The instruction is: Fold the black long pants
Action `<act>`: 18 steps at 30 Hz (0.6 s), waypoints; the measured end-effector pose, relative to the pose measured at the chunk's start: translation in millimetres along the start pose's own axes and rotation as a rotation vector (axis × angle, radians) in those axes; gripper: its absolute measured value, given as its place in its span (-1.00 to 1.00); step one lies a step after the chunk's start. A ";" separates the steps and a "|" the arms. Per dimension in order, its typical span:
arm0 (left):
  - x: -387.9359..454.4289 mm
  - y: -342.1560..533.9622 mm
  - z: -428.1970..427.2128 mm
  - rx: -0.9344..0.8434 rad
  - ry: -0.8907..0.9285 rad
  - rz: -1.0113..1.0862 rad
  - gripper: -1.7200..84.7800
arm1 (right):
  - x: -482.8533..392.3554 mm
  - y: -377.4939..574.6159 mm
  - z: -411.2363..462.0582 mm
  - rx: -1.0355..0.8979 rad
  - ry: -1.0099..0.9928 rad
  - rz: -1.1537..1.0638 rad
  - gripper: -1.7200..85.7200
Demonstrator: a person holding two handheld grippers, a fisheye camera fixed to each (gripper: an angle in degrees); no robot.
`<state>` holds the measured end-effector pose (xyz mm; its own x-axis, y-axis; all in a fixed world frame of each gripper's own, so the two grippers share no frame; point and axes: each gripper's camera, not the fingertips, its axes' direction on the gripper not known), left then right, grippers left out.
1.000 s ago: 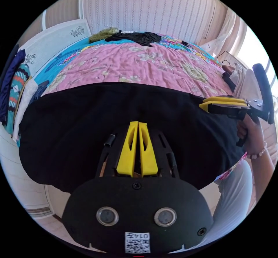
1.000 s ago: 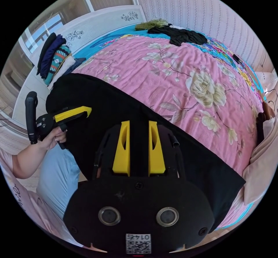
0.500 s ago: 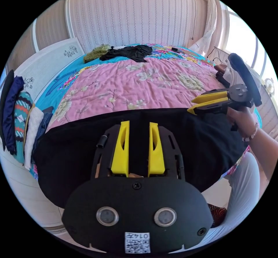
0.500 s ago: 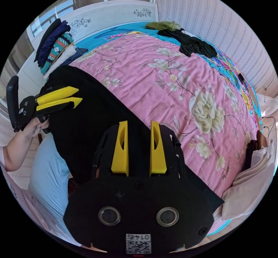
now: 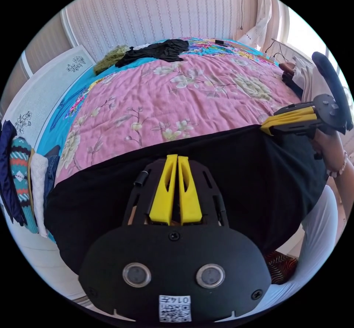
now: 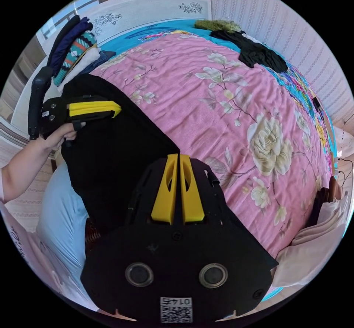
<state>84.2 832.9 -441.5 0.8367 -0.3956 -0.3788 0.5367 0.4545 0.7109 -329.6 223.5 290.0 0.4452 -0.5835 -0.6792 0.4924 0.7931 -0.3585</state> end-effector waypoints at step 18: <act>65.0 74.5 -79.4 0.061 0.321 0.072 -0.92 | -44.1 16.9 -24.8 0.081 -0.001 0.008 -0.97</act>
<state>187.2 904.4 -460.2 0.8689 -0.0881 -0.4871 0.4758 0.4196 0.7730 -359.5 267.0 298.0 0.4500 -0.5772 -0.6814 0.5475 0.7811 -0.3001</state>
